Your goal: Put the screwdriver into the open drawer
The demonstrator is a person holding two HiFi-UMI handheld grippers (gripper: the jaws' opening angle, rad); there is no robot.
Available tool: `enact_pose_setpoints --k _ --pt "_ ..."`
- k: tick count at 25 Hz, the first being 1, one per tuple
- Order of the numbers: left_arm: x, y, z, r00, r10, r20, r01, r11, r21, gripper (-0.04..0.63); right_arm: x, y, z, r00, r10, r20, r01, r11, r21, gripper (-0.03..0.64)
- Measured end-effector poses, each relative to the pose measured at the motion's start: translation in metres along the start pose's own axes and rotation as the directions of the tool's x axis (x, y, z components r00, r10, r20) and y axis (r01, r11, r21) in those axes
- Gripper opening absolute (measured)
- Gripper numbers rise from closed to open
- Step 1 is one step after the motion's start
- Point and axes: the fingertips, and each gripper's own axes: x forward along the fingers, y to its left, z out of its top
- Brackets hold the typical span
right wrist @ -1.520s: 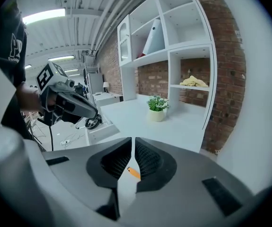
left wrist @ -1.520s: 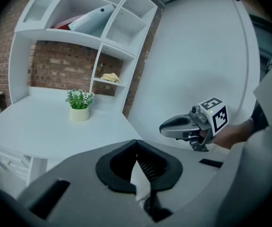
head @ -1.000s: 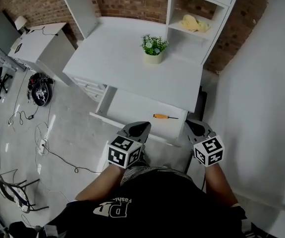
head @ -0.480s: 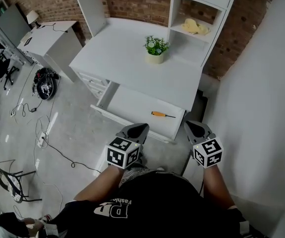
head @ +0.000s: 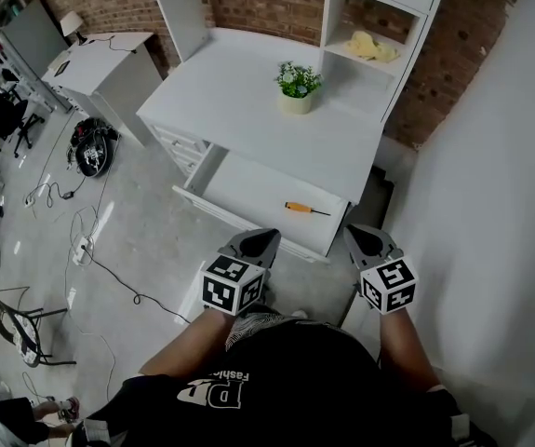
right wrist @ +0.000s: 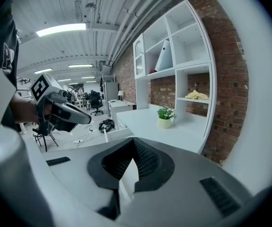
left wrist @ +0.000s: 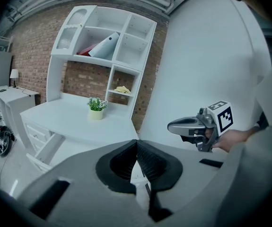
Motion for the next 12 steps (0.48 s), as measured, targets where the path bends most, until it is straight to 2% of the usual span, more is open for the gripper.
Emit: enact_pose_setpoints --k 12 --pt "-0.0062 -0.0068 -0.0005 1.000 0.014 0.018 -0.014 1.000 0.000 0.015 -0.0070 -0.0051 0.0019 1.000 -0.027 0.001 0.027 1.000 -0.001 0.006"
